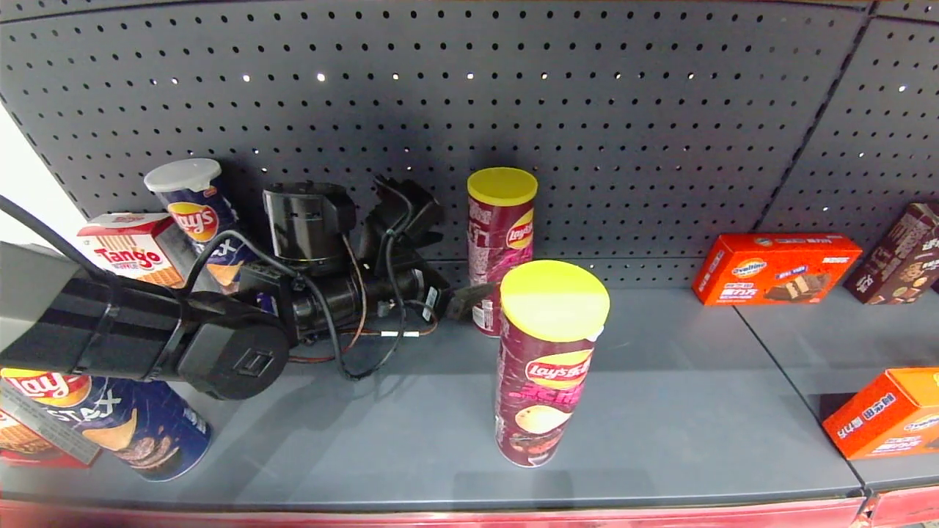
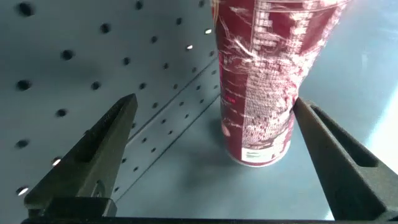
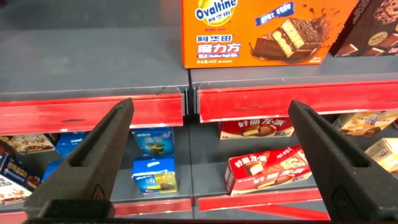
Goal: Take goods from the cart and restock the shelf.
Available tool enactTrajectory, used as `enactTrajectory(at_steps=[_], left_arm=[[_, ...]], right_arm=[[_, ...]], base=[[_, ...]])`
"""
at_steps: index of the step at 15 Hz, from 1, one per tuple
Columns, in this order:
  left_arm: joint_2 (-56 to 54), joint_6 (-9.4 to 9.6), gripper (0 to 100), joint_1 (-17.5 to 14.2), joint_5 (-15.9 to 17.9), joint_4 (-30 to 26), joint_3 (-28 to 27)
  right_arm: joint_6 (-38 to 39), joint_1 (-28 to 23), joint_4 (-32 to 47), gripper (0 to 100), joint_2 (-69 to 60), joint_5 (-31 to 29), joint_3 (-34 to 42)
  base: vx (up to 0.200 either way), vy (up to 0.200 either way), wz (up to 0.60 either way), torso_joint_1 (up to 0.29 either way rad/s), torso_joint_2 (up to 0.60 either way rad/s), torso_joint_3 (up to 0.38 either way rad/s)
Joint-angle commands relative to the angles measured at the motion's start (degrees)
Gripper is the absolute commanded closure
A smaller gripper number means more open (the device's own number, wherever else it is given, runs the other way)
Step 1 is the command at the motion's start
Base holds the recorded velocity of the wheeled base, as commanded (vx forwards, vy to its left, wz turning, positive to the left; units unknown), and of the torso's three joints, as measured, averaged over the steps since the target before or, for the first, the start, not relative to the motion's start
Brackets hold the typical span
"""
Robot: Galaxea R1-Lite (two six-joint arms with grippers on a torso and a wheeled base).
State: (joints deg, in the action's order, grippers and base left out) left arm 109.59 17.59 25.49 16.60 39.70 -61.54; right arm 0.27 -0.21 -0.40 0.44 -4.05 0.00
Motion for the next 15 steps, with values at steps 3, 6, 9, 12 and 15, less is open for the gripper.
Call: enactTrajectory(at_steps=[3,6,9,12,15], left_arm=[[-0.52,-0.63,0,-0.18,-1.05,1.87,0.10],[-0.96,-1.07,0,-0.27,-1.93,3.54,1.33],[-1.84,-1.16,0,-0.35,-2.37,4.77,3.35],[-2.10,-1.59,0,-1.23,-2.72,4.77,3.53],[-2.10,-3.00,0,-1.23,-4.21,4.77,3.44]], right_arm=[[0.00,0.03,-0.04,0,0.09,0.00,0.00],[0.00,0.03,-0.04,0,0.00,0.00,0.00],[0.00,0.03,-0.04,0,0.09,0.00,0.00],[0.00,0.03,-0.04,0,0.09,0.00,0.00],[0.00,0.03,-0.04,0,0.09,0.00,0.00]], base=[[0.000,0.000,0.00,0.000,0.00,0.000],[0.000,0.000,0.00,0.000,0.00,0.000],[0.000,0.000,0.00,0.000,0.00,0.000],[0.000,0.000,0.00,0.000,0.00,0.000],[0.000,0.000,0.00,0.000,0.00,0.000]])
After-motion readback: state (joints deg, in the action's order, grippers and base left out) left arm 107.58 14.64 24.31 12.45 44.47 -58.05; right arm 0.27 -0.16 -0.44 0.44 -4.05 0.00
